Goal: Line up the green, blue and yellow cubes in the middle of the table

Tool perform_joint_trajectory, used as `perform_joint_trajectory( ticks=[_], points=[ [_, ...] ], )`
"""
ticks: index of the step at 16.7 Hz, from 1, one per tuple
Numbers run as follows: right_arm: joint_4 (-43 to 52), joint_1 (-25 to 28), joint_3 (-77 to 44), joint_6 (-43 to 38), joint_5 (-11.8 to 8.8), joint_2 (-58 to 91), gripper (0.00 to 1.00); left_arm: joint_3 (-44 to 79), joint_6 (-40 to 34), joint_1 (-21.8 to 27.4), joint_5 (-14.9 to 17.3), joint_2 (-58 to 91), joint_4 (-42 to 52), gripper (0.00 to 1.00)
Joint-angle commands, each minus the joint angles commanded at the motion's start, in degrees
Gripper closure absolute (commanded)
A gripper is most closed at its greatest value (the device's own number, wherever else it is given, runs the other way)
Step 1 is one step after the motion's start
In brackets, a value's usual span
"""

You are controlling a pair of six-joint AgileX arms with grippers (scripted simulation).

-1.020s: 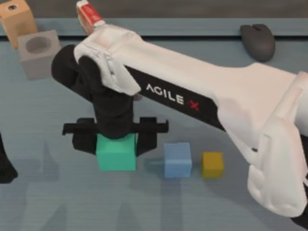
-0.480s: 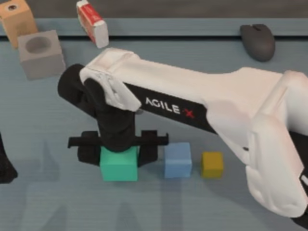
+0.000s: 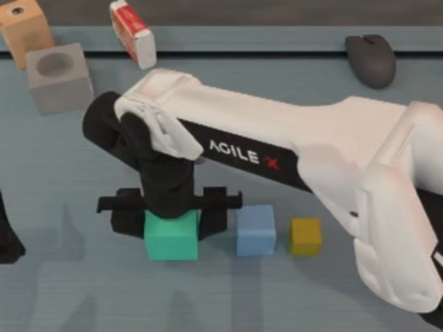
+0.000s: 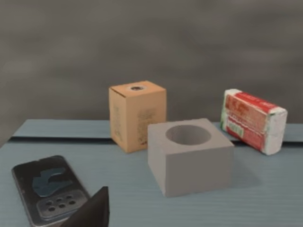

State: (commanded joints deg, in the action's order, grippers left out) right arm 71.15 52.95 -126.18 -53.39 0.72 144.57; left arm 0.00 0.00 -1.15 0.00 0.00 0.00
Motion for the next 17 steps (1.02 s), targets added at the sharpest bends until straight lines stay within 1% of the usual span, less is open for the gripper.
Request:
perform_joint_trajectory(
  ticks=[5, 6, 15, 17],
  points=[
    [0.0, 0.0, 0.0, 0.0, 0.0, 0.0, 0.02, 0.0, 0.0, 0.0, 0.0, 0.0, 0.0, 0.0],
    [0.0, 0.0, 0.0, 0.0, 0.0, 0.0, 0.0, 0.0, 0.0, 0.0, 0.0, 0.0, 0.0, 0.0],
    [0.2, -0.1, -0.2, 0.0, 0.0, 0.1, 0.0, 0.0, 0.0, 0.0, 0.0, 0.0, 0.0, 0.0],
    [2.3, 0.0, -2.4, -0.1, 0.0, 0.5, 0.0, 0.0, 0.0, 0.0, 0.0, 0.0, 0.0, 0.0]
  ],
)
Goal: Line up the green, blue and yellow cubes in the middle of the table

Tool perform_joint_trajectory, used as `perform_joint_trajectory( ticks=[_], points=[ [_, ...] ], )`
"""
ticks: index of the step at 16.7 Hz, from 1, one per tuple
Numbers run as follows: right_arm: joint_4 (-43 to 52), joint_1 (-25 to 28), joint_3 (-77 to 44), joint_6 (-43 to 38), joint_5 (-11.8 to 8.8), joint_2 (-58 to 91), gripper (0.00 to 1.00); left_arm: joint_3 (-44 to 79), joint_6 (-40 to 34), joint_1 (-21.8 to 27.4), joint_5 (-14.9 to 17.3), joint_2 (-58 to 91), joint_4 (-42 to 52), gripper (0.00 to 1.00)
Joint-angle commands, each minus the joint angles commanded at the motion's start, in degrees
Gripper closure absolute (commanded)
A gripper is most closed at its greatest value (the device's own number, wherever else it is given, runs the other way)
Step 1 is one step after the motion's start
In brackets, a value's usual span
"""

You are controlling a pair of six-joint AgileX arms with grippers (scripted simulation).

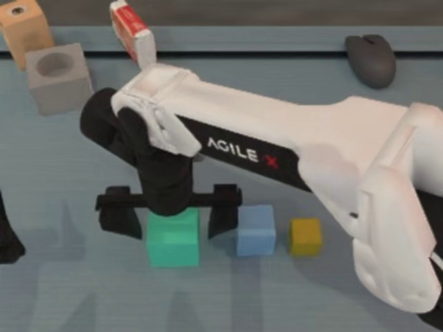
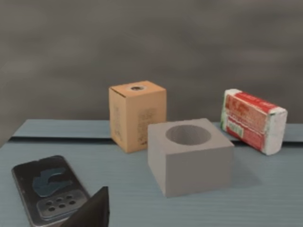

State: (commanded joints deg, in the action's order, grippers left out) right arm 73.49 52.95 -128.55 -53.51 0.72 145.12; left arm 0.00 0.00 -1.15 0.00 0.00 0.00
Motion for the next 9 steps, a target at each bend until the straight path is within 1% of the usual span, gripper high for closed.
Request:
perform_joint_trajectory(
  ticks=[6, 9],
  points=[
    [12.7, 0.4, -14.6, 0.0, 0.0, 1.4, 0.0, 0.0, 0.0, 0.0, 0.0, 0.0, 0.0, 0.0],
    [15.3, 0.4, -17.2, 0.1, 0.0, 1.4, 0.0, 0.0, 0.0, 0.0, 0.0, 0.0, 0.0, 0.0]
  ],
)
